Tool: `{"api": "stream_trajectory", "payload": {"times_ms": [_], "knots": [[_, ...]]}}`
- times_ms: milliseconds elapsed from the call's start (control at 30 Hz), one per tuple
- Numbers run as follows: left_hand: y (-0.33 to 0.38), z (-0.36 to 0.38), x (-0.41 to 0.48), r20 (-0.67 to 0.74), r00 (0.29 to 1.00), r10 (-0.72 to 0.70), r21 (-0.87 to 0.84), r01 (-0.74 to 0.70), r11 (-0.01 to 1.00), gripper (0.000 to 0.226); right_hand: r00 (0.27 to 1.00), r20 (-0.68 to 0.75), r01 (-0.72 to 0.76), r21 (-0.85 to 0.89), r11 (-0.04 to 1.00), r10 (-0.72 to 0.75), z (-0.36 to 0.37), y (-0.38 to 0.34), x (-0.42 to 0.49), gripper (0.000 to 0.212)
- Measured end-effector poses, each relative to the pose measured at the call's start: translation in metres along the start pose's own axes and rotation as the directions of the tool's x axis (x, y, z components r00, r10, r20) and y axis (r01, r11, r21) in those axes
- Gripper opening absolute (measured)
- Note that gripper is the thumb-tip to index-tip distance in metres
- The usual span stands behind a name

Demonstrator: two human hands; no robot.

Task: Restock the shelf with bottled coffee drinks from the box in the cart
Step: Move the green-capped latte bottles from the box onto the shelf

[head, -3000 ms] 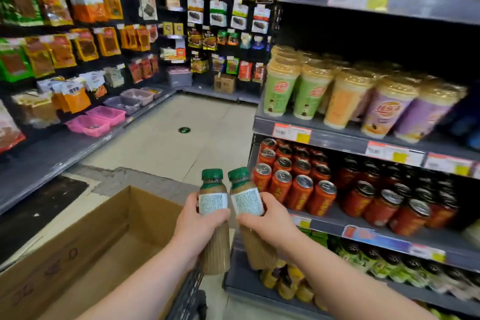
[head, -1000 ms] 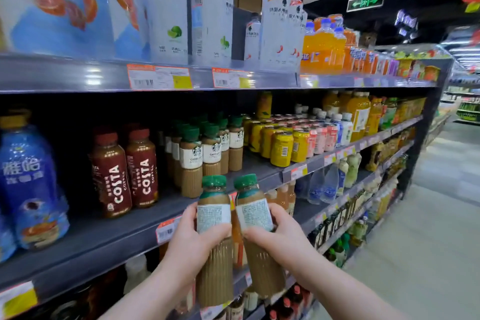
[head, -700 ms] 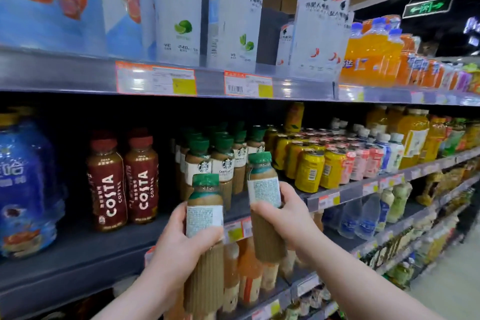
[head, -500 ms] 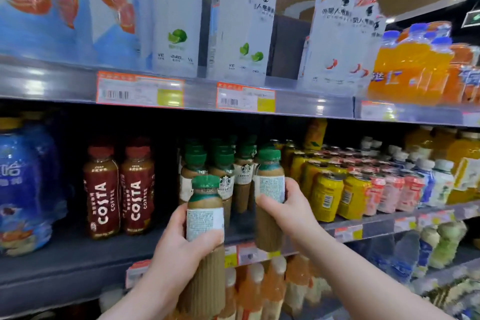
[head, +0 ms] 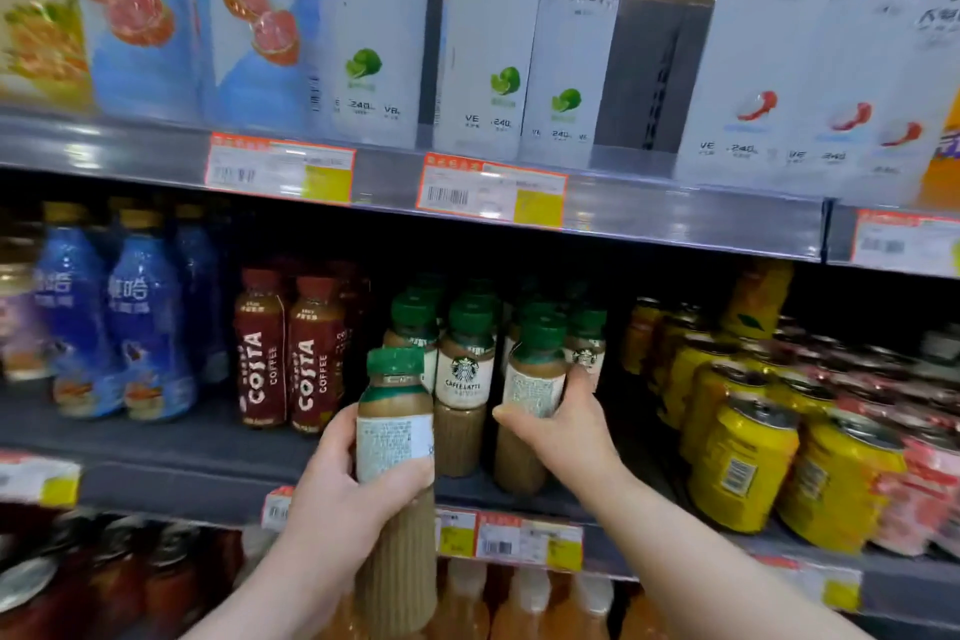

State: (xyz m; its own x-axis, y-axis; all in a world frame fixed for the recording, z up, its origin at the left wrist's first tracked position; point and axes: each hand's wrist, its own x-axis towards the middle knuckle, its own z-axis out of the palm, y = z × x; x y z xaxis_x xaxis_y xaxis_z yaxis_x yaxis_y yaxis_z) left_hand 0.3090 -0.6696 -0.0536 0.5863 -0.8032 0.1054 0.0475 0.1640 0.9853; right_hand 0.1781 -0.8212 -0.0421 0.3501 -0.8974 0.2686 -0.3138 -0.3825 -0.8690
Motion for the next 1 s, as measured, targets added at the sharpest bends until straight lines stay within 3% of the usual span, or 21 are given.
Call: {"api": "stream_trajectory", "payload": {"times_ms": [133,233,367,500,1000], "knots": [[-0.005,0.0,0.002,-0.042,0.999,-0.013,-0.021,0.012,1.0,0.052,0.993,0.119,0.016,0.013,1.0,-0.018,-0.001,0.012,-0.002,0.055],[-0.008,-0.002,0.007,-0.027,0.999,-0.02,-0.005,0.02,1.0,0.055,0.987,0.16,0.019,-0.005,1.0,-0.018,-0.003,0.021,-0.007,0.07],[-0.003,0.0,0.016,0.021,1.0,-0.022,0.011,0.022,1.0,0.057,0.994,0.093,0.067,-0.09,0.994,-0.059,-0.002,0.027,-0.008,0.076],[0.002,0.001,0.022,0.077,0.997,-0.003,0.028,0.001,1.0,0.055,0.988,0.154,0.024,-0.078,0.997,-0.012,-0.001,0.033,-0.007,0.073],[0.0,0.0,0.034,0.222,0.975,0.006,0.044,-0.016,0.999,0.063,1.0,0.007,0.002,-0.162,0.987,-0.001,0.015,0.039,-0.004,0.07]]}}
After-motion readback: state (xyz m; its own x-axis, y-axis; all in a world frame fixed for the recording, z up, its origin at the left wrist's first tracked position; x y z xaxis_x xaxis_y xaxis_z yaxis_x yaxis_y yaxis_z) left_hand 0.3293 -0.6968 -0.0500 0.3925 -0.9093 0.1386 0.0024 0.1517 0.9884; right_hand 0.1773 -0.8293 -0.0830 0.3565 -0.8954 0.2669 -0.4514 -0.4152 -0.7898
